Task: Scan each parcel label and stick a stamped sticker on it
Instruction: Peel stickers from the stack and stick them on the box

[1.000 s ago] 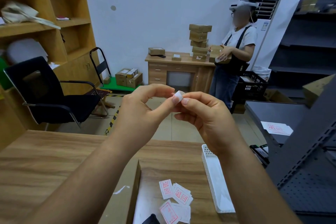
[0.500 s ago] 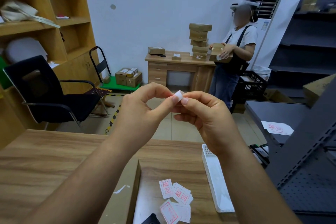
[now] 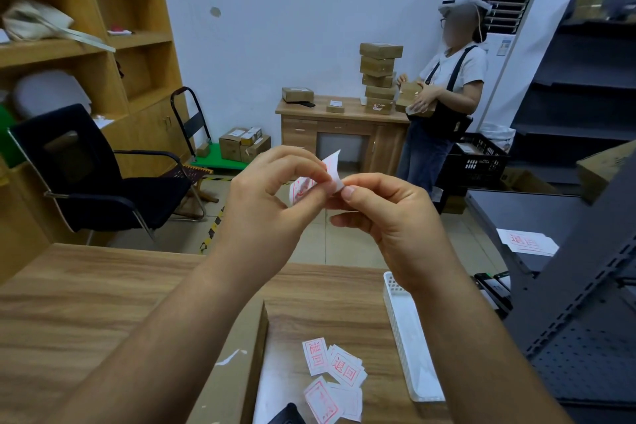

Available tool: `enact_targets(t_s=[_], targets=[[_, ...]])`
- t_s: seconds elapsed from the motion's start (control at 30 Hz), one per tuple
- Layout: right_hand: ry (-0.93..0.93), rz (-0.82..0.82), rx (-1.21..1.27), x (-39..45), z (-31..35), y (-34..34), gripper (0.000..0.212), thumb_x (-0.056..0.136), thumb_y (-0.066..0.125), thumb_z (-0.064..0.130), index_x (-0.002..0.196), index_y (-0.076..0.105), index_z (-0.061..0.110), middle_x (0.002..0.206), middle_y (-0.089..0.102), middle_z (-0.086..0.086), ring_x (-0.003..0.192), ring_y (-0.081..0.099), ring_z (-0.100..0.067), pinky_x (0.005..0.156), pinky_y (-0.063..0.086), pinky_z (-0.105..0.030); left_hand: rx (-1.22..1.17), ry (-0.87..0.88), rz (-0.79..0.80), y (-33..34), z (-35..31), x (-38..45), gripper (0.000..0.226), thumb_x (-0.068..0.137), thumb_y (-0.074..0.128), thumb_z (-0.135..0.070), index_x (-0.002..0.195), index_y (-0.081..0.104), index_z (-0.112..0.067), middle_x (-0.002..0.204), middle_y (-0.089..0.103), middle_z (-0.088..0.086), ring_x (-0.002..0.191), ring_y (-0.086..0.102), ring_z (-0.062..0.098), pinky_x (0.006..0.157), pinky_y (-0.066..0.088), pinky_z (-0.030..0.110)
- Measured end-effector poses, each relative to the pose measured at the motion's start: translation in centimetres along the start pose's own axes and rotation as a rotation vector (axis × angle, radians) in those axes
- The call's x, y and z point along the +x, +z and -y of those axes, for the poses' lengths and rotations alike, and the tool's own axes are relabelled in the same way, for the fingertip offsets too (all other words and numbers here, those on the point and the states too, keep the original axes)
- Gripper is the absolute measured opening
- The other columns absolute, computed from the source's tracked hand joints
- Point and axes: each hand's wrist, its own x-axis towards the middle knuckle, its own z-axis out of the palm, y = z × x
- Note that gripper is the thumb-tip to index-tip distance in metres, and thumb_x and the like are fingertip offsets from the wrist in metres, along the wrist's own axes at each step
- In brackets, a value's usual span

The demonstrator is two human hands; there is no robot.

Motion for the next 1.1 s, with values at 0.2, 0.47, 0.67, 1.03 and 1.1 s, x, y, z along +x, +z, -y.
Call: enact_targets(t_s=[0.2,0.47,0.67,1.03,1.1], targets=[[-0.035,-0.005,-0.049,-0.1,0.2,0.0,0.017,0.093,0.056,0.0,0.092,0.073,0.007,0.088,0.076,-0.009,0.087,0.073,-0.021,0.071,0.059,-0.028,0.077,0.144,-0.004,-0.2,0.1,0.1,0.01,0.088,0.071,-0.018,0.096,0.077,-0.017,0.096,0.07,-0.008,0.095,0.065,0.011,0.081,0.053,0.032],[-0.102,-0.051,-0.294,-0.3,0.3,-0.3,0.014,0.092,0.064,0.012,0.095,0.076,0.018,0.088,0.075,-0.001,0.08,0.068,-0.009,0.065,0.052,-0.02,0.153,0.214,0.057,-0.7,0.0,0.5,0.016,0.087,0.069,-0.029,0.096,0.077,-0.018,0.095,0.069,-0.014,0.093,0.064,0.003,0.08,0.053,0.031],[-0.191,-0.092,-0.47,-0.4,0.0,-0.4,0.011,0.09,0.068,0.02,0.095,0.077,0.023,0.085,0.072,0.012,0.081,0.066,-0.005,0.069,0.051,-0.02,0.2,0.265,0.055,-0.6,0.3,0.6,0.015,0.086,0.07,-0.025,0.093,0.079,-0.015,0.093,0.073,-0.009,0.09,0.067,0.008,0.077,0.055,0.042],[-0.468,-0.1,-0.667,-0.2,-0.8,-0.4,0.012,0.09,0.068,0.01,0.091,0.078,0.017,0.088,0.071,0.012,0.08,0.067,-0.013,0.06,0.057,-0.034,0.3,0.373,-0.012,0.2,0.8,0.1,0.015,0.085,0.069,-0.02,0.092,0.078,-0.01,0.092,0.075,0.0,0.087,0.07,0.012,0.078,0.056,0.043],[-0.472,-0.096,-0.679,-0.1,-0.8,-0.5,0.012,0.089,0.068,0.009,0.091,0.078,0.017,0.087,0.071,0.012,0.081,0.067,-0.013,0.062,0.056,-0.033,0.305,0.375,-0.02,0.3,0.8,-0.1,0.015,0.085,0.068,-0.019,0.092,0.077,-0.01,0.092,0.075,0.0,0.086,0.069,0.011,0.078,0.056,0.043]])
